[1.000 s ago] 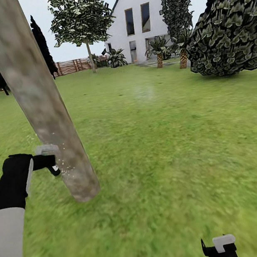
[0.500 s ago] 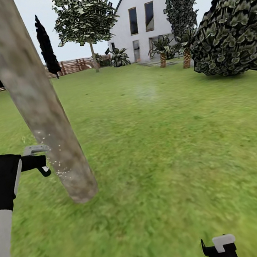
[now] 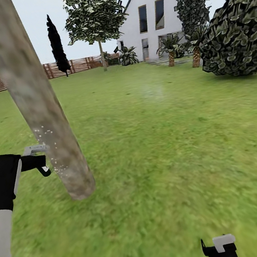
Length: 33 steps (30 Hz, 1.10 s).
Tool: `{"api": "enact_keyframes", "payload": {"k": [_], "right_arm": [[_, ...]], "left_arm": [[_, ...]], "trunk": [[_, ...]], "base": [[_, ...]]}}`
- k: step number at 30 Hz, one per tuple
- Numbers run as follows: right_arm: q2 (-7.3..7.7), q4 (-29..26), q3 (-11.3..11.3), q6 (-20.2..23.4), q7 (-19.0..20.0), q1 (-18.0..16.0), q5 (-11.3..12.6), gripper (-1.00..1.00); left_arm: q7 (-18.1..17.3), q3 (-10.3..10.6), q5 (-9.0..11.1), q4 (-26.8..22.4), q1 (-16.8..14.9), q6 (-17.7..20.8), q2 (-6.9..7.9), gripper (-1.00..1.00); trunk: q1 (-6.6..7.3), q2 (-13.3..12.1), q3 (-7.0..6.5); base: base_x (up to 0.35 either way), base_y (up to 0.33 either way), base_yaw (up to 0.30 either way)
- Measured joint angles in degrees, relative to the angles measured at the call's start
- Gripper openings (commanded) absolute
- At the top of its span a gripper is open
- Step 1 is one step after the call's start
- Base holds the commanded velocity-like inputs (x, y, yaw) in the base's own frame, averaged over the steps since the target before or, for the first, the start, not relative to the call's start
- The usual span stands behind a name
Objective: In the garden, pick up the pesticide atomizer on the floor and spray pesticide onto both trees until each tree trunk is fully covered.
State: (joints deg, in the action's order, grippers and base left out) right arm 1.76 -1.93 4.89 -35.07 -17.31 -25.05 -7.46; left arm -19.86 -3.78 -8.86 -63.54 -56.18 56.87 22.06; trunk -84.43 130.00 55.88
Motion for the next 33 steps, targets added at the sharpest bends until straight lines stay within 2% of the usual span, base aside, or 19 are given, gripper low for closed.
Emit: {"api": "enact_keyframes", "payload": {"k": [7, 10, 13, 14, 16, 18, 24, 27, 28, 29, 30, 32, 33], "right_arm": [[0.00, 0.0, 0.0, 0.0, 0.0, 0.0, 0.0, 1.00], [0.00, 0.0, 0.0, 0.0, 0.0, 0.0, 0.0, 1.00], [0.00, 0.0, 0.0, 0.0, 0.0, 0.0, 0.0, 1.00], [0.00, 0.0, 0.0, 0.0, 0.0, 0.0, 0.0, 1.00], [0.00, 0.0, 0.0, 0.0, 0.0, 0.0, 0.0, 1.00], [0.00, 0.0, 0.0, 0.0, 0.0, 0.0, 0.0, 1.00], [0.00, 0.0, 0.0, 0.0, 0.0, 0.0, 0.0, 1.00], [0.00, 0.0, 0.0, 0.0, 0.0, 0.0, 0.1, 1.00], [0.00, 0.0, -0.1, 0.0, 0.0, 0.0, 0.1, 1.00], [0.00, 0.0, 0.0, 0.0, 0.0, 0.0, 0.1, 1.00], [0.00, 0.0, -0.1, 0.0, 0.0, 0.0, 0.1, 1.00], [0.00, 0.0, -0.1, 0.0, 0.0, 0.0, 0.1, 1.00], [0.00, 0.0, -0.1, 0.0, 0.0, 0.0, 0.1, 1.00]], "left_arm": [[0.2, 0.0, -0.2, 0.1, 0.3, 0.0, 0.08, -1.00], [0.6, -0.3, -0.5, 0.2, 4.9, -0.7, 0.19, -1.00], [0.6, -0.7, -0.6, 0.4, 6.0, -0.8, 0.84, -1.00], [0.6, -0.8, -1.2, 0.8, 6.1, -0.8, 1.02, -1.00], [0.8, -0.9, -3.8, 1.1, 8.0, -0.9, 1.13, -1.00], [0.8, -1.2, -4.2, 1.1, 9.1, -0.9, 1.07, -1.00], [0.9, -1.5, -3.9, 0.2, 9.4, -0.9, -1.81, -1.00], [0.9, -1.7, -4.4, 0.0, 8.9, -0.9, -1.60, -1.00], [0.8, -2.7, -4.5, 0.0, 9.0, -1.0, -1.42, -1.00], [0.7, -5.8, -5.0, 0.0, 9.1, -1.2, -1.40, -1.00], [0.6, -7.0, -4.3, 0.0, 9.3, -1.1, -1.60, -1.00], [0.6, -7.4, -4.1, 0.0, 9.4, -1.1, -1.88, -1.00], [0.7, -6.7, -4.0, 0.1, 9.4, -1.1, -1.96, -1.00]], "trunk": [[0.00, 0.0, 0.00], [0.00, 0.0, 0.01], [0.00, 0.0, 0.00], [0.00, 0.0, 0.00], [0.00, 0.0, 0.01], [0.00, 0.0, 0.00], [0.00, 0.0, 0.00], [0.00, 0.0, 0.00], [0.00, 0.0, 0.00], [0.01, 0.0, 0.00], [0.00, 0.0, 0.00], [0.00, 0.0, 0.00], [0.00, 0.0, 0.00]], "base": [[0.095, -0.273, 0.068], [0.174, -0.244, 0.006], [0.219, -0.193, 0.173], [0.308, -0.053, 0.264], [0.236, -0.017, 0.273], [0.059, -0.004, 0.277], [0.003, 0.000, 0.165], [0.000, -0.002, 0.005], [0.050, -0.159, 0.001], [0.074, -0.229, 0.000], [0.084, -0.246, 0.000], [0.097, -0.258, 0.000], [0.102, -0.262, 0.000]]}}
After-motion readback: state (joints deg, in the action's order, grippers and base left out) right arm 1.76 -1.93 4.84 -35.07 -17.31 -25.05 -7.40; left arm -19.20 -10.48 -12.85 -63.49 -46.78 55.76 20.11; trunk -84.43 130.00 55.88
